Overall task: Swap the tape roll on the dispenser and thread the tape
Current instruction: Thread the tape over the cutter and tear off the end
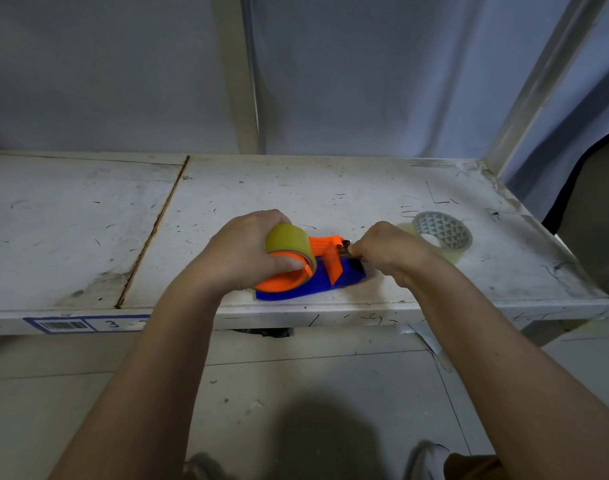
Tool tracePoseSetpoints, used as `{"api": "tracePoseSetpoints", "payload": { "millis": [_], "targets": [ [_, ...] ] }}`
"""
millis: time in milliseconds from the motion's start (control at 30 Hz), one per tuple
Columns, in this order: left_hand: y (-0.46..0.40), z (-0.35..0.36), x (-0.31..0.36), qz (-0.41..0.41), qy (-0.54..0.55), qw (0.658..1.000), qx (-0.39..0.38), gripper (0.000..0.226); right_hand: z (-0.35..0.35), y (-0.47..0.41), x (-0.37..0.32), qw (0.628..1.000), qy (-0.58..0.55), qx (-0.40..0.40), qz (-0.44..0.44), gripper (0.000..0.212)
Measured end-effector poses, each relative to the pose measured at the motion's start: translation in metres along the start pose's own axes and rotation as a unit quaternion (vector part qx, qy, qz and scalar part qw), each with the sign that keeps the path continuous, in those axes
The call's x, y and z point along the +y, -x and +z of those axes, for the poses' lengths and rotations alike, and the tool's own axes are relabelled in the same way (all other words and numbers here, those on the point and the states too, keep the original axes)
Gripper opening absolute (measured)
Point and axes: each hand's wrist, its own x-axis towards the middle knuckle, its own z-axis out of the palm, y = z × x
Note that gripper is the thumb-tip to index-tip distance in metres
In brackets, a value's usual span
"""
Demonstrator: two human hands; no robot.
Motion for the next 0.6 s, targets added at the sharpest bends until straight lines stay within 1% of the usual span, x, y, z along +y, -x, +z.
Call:
{"api": "tracePoseSetpoints", "payload": {
  "millis": [67, 167, 333, 467, 600],
  "targets": [
    [0.001, -0.002, 0.000, -0.002, 0.000, 1.000, -0.006, 0.060, 0.003, -0.001, 0.001, 1.000, -0.003, 0.016, -0.012, 0.028],
    [0.002, -0.003, -0.001, -0.006, 0.003, 1.000, -0.008, 0.061, 0.005, -0.003, 0.004, 0.999, -0.003, 0.027, -0.035, 0.022],
    [0.001, -0.004, -0.003, -0.007, 0.014, 1.000, -0.008, 0.059, 0.007, -0.002, 0.011, 0.996, 0.026, 0.040, -0.077, 0.029],
    [-0.001, -0.005, -0.004, -0.009, 0.012, 1.000, -0.010, 0.057, 0.008, -0.004, 0.014, 0.994, 0.035, 0.054, -0.086, 0.029],
    [-0.001, -0.006, -0.004, -0.016, 0.021, 1.000, -0.011, 0.061, 0.004, -0.003, 0.016, 0.993, 0.040, 0.071, -0.089, 0.037]
  ]
}}
